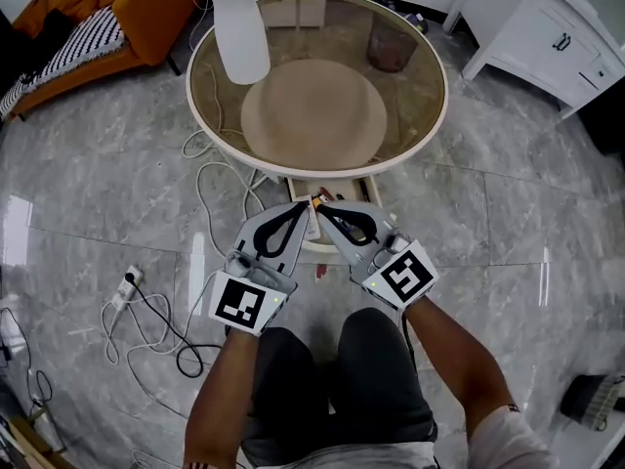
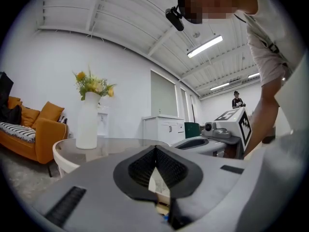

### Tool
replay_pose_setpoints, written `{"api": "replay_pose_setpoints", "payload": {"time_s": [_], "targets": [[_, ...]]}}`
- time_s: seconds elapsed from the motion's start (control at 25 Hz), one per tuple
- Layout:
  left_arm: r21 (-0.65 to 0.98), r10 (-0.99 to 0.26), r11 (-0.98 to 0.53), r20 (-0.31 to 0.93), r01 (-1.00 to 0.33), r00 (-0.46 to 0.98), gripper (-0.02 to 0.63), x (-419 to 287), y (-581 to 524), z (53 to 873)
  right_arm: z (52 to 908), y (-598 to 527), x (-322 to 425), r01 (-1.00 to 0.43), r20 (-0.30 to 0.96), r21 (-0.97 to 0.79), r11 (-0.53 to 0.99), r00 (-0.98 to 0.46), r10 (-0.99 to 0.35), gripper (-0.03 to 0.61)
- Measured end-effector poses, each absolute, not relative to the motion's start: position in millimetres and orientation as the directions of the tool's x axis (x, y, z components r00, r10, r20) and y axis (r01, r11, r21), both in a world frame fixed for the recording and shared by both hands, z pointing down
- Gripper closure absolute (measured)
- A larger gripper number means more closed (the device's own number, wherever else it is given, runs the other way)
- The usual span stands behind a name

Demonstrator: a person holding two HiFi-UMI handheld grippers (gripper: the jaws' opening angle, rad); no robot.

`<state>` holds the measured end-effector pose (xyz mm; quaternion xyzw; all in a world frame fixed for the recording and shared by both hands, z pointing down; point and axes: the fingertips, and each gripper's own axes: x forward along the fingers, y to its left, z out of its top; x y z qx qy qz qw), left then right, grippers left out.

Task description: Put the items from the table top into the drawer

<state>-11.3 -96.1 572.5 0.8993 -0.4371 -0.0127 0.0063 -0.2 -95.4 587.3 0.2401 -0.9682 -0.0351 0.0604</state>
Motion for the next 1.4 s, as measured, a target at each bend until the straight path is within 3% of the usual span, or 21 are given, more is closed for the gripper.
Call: {"api": "replay_pose_setpoints", "payload": {"time_s": [1.0, 1.4], "targets": [[0.047, -0.782, -0.623, -0.013, -0.781, 0.623, 0.614, -19.0, -23.1, 203.6, 193.7, -30.8, -2.3, -0.519, -0.006, -0.022, 0.855, -0.855, -0.519, 0.578], [0.068, -0.765, -0.643, -0.005, -0.763, 0.644, 0.614, -12.6, 16.3, 129.5, 115.9, 18.6, 13.4, -0.518, -0.013, -0.012, 0.855, -0.855, -0.518, 0.578]]}}
